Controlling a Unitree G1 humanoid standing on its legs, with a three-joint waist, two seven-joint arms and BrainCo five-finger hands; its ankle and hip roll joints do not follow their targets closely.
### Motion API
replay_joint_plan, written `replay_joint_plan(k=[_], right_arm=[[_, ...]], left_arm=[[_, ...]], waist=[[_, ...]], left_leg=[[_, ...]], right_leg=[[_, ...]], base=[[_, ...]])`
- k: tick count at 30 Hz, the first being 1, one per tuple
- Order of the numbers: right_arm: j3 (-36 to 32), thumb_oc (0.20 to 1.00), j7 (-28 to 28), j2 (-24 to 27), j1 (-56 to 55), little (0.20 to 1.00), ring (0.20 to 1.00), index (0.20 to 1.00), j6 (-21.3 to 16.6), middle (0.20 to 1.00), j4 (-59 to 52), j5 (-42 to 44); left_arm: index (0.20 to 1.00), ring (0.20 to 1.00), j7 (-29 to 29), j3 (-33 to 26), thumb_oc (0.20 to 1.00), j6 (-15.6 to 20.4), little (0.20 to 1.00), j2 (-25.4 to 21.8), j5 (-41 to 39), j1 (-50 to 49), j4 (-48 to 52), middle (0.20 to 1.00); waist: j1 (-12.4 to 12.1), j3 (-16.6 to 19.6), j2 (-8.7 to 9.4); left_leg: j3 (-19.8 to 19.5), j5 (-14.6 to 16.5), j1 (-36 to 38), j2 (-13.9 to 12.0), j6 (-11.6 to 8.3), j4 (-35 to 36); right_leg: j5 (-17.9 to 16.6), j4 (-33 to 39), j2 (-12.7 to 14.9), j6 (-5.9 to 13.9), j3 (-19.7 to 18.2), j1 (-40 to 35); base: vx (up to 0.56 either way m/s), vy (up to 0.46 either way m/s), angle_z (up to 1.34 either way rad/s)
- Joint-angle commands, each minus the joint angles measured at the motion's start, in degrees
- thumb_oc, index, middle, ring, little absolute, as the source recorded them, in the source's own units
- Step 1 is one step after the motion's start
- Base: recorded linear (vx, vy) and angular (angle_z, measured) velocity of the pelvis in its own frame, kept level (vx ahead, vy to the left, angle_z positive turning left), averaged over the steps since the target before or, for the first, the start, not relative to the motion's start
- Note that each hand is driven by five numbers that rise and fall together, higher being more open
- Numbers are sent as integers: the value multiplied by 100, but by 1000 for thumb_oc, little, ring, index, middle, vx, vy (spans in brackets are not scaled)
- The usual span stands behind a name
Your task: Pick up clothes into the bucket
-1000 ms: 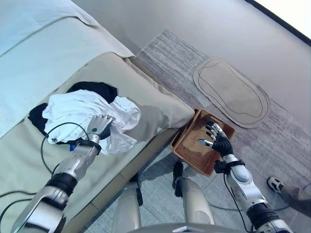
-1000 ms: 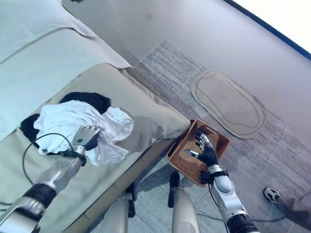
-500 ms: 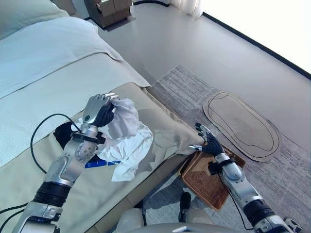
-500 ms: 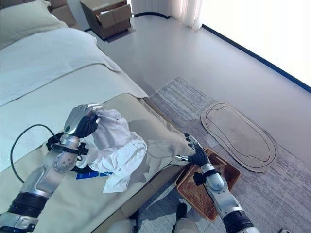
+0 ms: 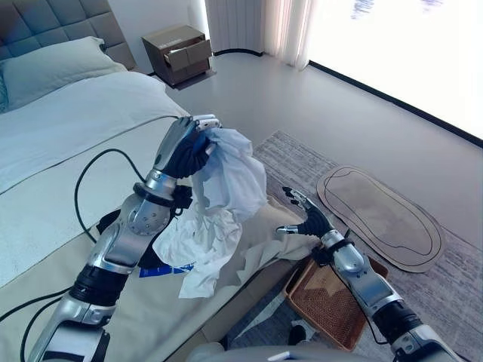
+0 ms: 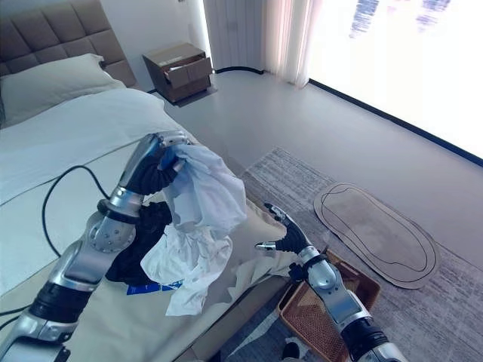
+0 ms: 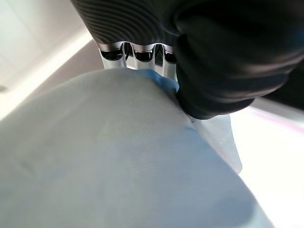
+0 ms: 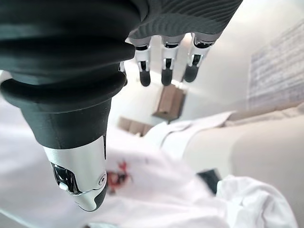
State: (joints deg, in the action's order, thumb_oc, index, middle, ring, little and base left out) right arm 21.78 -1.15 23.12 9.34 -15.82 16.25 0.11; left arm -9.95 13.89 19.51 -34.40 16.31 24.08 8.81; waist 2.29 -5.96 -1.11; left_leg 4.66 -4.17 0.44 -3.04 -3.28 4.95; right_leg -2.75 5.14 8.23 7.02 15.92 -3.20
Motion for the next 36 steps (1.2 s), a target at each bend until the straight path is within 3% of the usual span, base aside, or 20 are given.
replay_joint_plan(k=[1, 7, 18, 19, 20, 30, 36], right_arm=[[231, 1000, -187, -126, 430, 1000, 1000, 1000, -135, 1000, -525, 382], [608, 1000, -891, -50, 521, 1000, 1000, 1000, 60, 1000, -784, 900], [987, 1000, -759, -669, 722, 1000, 1000, 1000, 115, 1000, -505, 1573], [1010, 366, -737, -706, 731, 366, 366, 366, 112, 366, -502, 1644], [1011, 200, -736, -706, 729, 200, 200, 200, 110, 200, -501, 1643], [926, 200, -848, -644, 516, 200, 200, 200, 59, 200, -452, 2016], [518, 200, -895, -521, 60, 200, 200, 200, 44, 200, -464, 2422]], left_arm=[[200, 200, -47, 113, 200, 255, 200, 150, -696, 837, 195, 200], [200, 200, 200, 437, 200, 221, 200, 396, -1012, 1171, 241, 200], [200, 200, 185, 773, 200, 150, 200, 850, -1393, 991, 357, 200], [200, 200, 252, 823, 200, 151, 200, 910, -1568, 908, 387, 200], [200, 200, 256, 821, 200, 151, 200, 909, -1572, 904, 389, 200], [200, 200, 175, 734, 200, 149, 200, 862, -1585, 837, 327, 200], [200, 200, 129, 529, 200, 135, 200, 739, -1431, 663, 217, 200]], waist=[[-26, 375, 201], [-36, 433, 222], [-49, 452, 222], [-49, 448, 228], [-49, 449, 228], [-42, 459, 234], [-13, 478, 243]], left_leg=[[229, 185, -2, -205, -98, -27], [213, 190, 53, -214, -110, -22], [220, 196, 81, -223, -100, -34], [215, 198, 85, -223, -97, -39], [215, 198, 86, -223, -97, -39], [208, 210, 117, -245, -107, -45], [213, 217, 140, -246, -109, -49]], right_leg=[[-214, -185, 529, 424, 59, 115], [-199, -180, 521, 411, 74, 54], [-204, -123, 485, 383, 51, -2], [-198, -127, 481, 376, 50, -4], [-198, -126, 481, 376, 50, -5], [-180, -123, 477, 372, 90, -58], [-174, -129, 463, 370, 82, -63]], base=[[0, 0, 0], [0, 0, 0], [0, 0, 0], [0, 0, 0], [0, 0, 0], [0, 0, 0], [0, 0, 0]])
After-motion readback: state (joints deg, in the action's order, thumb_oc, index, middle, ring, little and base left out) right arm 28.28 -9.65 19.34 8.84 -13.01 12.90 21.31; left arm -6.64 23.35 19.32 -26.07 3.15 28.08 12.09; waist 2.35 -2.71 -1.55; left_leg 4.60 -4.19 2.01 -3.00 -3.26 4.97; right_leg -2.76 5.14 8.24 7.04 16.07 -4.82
